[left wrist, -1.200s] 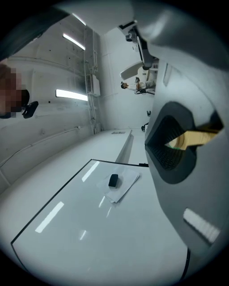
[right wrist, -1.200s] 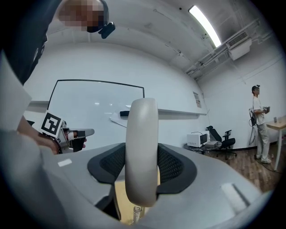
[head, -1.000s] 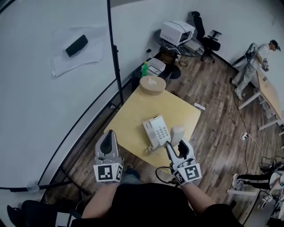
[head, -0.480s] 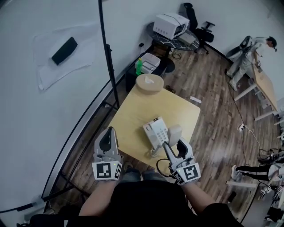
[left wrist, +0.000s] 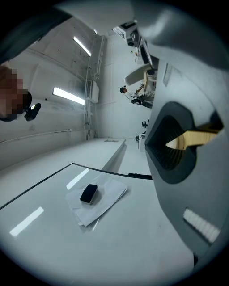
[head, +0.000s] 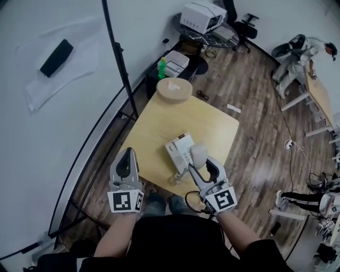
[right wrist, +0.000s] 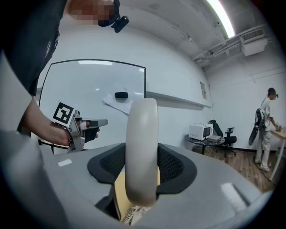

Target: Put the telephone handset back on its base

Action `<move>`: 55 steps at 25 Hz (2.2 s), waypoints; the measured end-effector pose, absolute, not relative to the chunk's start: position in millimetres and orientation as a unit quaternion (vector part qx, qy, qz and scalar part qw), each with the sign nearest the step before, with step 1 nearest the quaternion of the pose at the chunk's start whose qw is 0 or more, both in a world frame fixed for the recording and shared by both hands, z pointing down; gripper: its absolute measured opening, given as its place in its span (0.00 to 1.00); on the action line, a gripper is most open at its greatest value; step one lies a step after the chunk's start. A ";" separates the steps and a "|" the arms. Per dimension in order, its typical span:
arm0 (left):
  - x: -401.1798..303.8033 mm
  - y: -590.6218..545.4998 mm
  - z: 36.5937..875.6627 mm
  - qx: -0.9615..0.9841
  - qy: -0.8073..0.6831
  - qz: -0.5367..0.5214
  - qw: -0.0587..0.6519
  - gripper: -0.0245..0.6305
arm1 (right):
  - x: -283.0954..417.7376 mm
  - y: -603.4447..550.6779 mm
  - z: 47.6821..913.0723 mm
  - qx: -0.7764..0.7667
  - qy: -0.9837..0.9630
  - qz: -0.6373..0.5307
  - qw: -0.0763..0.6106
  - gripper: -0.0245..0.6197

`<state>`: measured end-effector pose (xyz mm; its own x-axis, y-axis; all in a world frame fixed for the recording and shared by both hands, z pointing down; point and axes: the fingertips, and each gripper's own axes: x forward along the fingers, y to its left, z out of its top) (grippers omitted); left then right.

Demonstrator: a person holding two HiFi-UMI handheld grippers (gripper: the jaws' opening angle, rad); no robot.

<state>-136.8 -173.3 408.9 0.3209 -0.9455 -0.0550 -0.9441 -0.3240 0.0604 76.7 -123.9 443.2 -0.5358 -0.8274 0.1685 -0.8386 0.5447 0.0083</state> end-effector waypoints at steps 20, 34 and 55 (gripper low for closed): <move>-126.0 -188.4 452.1 0.804 -0.592 -0.027 0.047 0.04 | 67.5 -171.9 595.0 0.418 -0.861 0.173 0.233 0.38; -136.4 -185.9 476.5 0.797 -0.600 -0.014 0.063 0.04 | 59.6 -174.2 687.4 0.385 -0.832 0.229 0.328 0.38; -144.0 -168.3 496.2 0.795 -0.602 -0.001 0.074 0.04 | 49.1 -182.1 733.0 0.402 -0.793 0.301 0.346 0.38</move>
